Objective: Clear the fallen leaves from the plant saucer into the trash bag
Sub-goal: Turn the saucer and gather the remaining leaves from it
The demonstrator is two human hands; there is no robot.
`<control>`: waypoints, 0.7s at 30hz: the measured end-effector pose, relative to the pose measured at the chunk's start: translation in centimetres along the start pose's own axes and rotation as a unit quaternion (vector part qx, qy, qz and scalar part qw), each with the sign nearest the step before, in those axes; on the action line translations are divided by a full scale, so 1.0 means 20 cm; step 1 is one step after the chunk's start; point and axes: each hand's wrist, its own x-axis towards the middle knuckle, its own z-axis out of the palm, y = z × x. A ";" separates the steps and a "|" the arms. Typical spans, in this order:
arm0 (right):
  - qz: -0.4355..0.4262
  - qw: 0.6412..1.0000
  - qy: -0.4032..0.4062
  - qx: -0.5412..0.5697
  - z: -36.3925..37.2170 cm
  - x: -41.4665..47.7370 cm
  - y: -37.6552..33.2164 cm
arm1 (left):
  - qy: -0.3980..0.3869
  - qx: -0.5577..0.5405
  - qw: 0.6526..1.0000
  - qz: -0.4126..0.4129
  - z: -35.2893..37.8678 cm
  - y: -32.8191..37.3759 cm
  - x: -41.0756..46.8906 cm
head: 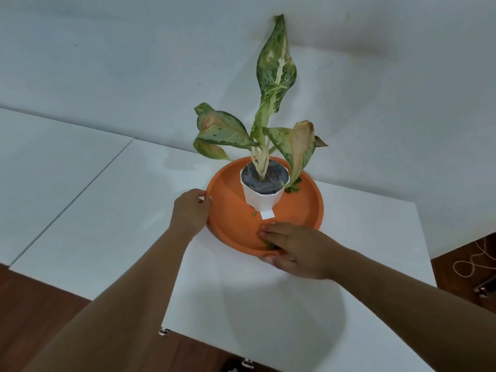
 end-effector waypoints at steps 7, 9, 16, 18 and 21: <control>0.031 0.999 0.000 0.030 0.02 0.29 -0.07 | 0.022 -0.052 0.997 -0.045 0.11 -0.04 -0.18; 0.037 0.998 -0.010 0.041 0.02 0.28 -0.06 | 0.023 -0.037 0.998 -0.043 0.12 -0.03 -0.18; -0.044 0.997 -0.054 -0.031 0.01 -0.02 0.04 | 0.026 0.062 0.998 0.011 0.06 0.00 -0.07; -0.035 0.998 -0.057 -0.018 -0.01 -0.02 0.05 | 0.013 0.069 0.997 0.017 0.04 0.02 -0.03; -0.027 0.999 -0.028 0.022 -0.03 0.03 0.02 | 0.024 0.038 0.999 -0.010 0.04 0.05 -0.03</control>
